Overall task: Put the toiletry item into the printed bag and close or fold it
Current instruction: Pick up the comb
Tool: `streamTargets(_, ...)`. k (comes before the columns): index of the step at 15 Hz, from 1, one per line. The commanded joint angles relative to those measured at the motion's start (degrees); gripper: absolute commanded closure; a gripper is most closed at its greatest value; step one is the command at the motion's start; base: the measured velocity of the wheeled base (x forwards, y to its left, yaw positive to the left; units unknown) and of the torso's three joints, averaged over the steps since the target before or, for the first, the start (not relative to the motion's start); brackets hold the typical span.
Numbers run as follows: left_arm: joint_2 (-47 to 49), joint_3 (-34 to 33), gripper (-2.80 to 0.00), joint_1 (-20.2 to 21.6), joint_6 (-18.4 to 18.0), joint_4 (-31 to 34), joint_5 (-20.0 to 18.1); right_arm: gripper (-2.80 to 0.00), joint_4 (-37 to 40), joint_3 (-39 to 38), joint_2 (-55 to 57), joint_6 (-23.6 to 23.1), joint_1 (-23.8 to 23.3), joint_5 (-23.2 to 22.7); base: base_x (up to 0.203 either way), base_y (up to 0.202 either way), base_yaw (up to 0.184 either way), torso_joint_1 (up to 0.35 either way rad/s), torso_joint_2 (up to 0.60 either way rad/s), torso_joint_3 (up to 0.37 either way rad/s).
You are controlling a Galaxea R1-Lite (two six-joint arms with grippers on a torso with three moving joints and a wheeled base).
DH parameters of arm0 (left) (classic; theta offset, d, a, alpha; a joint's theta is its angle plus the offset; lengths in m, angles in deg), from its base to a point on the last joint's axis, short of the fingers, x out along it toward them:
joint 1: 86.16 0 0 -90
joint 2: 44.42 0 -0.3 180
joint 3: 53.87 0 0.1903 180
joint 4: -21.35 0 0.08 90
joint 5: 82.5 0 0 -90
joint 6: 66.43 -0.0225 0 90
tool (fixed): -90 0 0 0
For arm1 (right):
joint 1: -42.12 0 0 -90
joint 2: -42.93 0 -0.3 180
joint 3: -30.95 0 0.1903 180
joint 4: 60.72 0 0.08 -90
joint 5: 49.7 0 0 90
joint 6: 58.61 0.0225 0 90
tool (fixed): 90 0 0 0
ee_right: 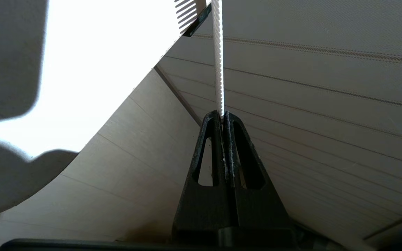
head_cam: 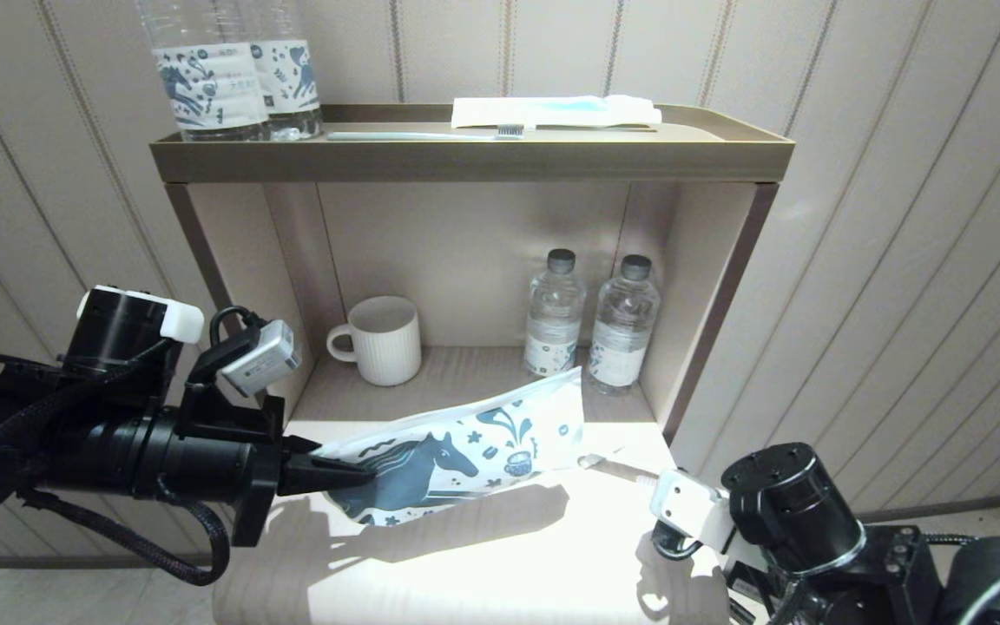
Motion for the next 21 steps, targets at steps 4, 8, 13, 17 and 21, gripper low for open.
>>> streamTargets(4, 0.00, -0.10, 0.00, 0.00, -0.06, -0.06, -0.26, 0.00, -1.05, 1.79, -3.88, 1.73, 0.57, -0.40, 0.000, 0.000, 0.000, 0.000, 0.00, 0.000)
streamTargets(8, 0.31, -0.41, 0.00, 0.00, -0.49, -0.06, -0.17, 0.00, -0.87, 1.40, -5.11, 4.54, 0.84, -3.19, 0.000, 0.000, 0.000, 0.000, 0.00, 0.000)
streamTargets(13, 0.34, -1.76, 0.00, 0.00, -0.74, -4.87, 0.28, 0.00, -0.96, 1.69, -5.17, 17.39, 1.64, -6.88, 0.000, 0.000, 0.000, 0.000, 0.00, 0.000)
streamTargets(17, -0.27, -1.86, 0.00, 0.08, -1.29, -6.12, 3.08, 0.00, -0.70, 1.39, -7.25, 20.18, 2.06, -6.99, 0.000, 0.000, 0.000, 0.000, 0.00, 0.000)
streamTargets(21, -0.89, 0.37, 0.00, -0.87, -6.73, -6.40, 11.26, 0.00, -0.13, 1.94, -11.20, 20.66, 2.03, -7.36, 0.000, 0.000, 0.000, 0.000, 0.00, 0.000)
